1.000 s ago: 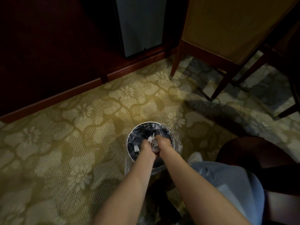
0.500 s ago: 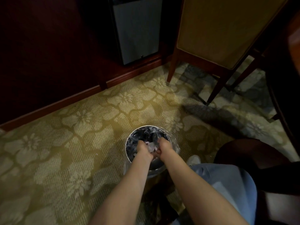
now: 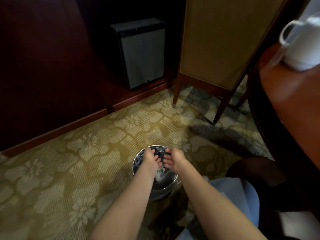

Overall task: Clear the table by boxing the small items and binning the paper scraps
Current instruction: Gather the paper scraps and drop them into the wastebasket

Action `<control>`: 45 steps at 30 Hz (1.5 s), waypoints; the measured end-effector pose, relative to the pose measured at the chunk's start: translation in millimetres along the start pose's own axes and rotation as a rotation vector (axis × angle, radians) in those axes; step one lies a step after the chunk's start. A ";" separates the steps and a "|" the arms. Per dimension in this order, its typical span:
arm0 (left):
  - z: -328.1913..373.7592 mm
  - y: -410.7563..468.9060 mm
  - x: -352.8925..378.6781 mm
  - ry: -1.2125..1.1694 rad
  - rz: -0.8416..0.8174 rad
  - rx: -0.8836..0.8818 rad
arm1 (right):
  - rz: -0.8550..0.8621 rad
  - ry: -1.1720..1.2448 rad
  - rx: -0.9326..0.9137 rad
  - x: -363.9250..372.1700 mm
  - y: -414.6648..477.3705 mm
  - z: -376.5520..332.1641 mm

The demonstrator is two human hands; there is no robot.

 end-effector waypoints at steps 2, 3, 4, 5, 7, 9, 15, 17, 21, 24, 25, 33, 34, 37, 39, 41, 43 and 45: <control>7.1 -9.7 9.6 0.010 -0.038 0.024 | -0.005 -0.024 -0.035 2.4 -10.6 -7.4; 11.2 -14.7 14.0 0.017 -0.052 0.039 | -0.008 -0.031 -0.054 3.6 -16.7 -11.8; 15.0 -19.7 17.9 0.023 -0.061 0.052 | -0.013 -0.034 -0.074 4.8 -23.3 -17.1; 19.0 -25.2 22.1 0.035 -0.070 0.065 | -0.020 -0.034 -0.100 5.6 -31.0 -23.7; 26.5 -35.8 30.3 0.054 -0.086 0.090 | -0.029 -0.028 -0.158 5.6 -46.4 -38.9; 34.1 -46.8 41.2 0.049 -0.117 0.126 | -0.044 -0.030 -0.227 6.7 -62.1 -55.0; 53.6 -85.8 86.2 0.019 -0.236 0.222 | -0.078 0.012 -0.401 4.5 -108.0 -95.3; 60.0 -101.1 105.8 0.020 -0.282 0.246 | -0.085 0.050 -0.447 1.1 -123.7 -106.3; 73.5 -132.2 142.6 -0.002 -0.377 0.302 | -0.104 0.106 -0.523 -3.3 -160.8 -135.1; 79.2 -154.4 165.6 -0.030 -0.446 0.341 | -0.116 0.136 -0.608 -9.8 -197.4 -162.0; 80.2 -161.7 172.8 -0.033 -0.462 0.354 | -0.121 0.135 -0.635 -13.2 -209.6 -170.3; 58.6 -205.0 241.6 0.072 -0.649 0.397 | 0.028 0.053 -0.779 -92.2 -303.0 -205.7; 51.1 -208.4 251.7 0.098 -0.675 0.386 | 0.061 0.054 -0.785 -107.3 -311.4 -204.5; 25.2 -217.3 280.6 0.191 -0.721 0.343 | 0.112 0.055 -0.751 -147.7 -330.7 -192.4; 10.2 -221.4 299.3 0.266 -0.736 0.342 | 0.119 0.023 -0.712 -167.6 -342.8 -182.3; -8.1 -226.3 316.6 0.329 -0.771 0.309 | 0.114 -0.033 -0.686 -181.7 -357.0 -172.5; -28.7 -234.1 329.7 0.432 -0.814 0.270 | 0.092 -0.081 -0.672 -192.8 -372.0 -162.6; -45.0 -243.2 339.3 0.597 -0.848 0.294 | 0.071 -0.161 -0.644 -202.1 -386.3 -153.8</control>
Point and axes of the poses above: each hand's wrist, its own y-axis towards the middle knuckle, its own x-axis out of the palm, z = x × y, the point moved 9 cm from there along y, towards the middle knuckle, and after that the axes turned 15 degrees about -z, right-handed, at the moved point
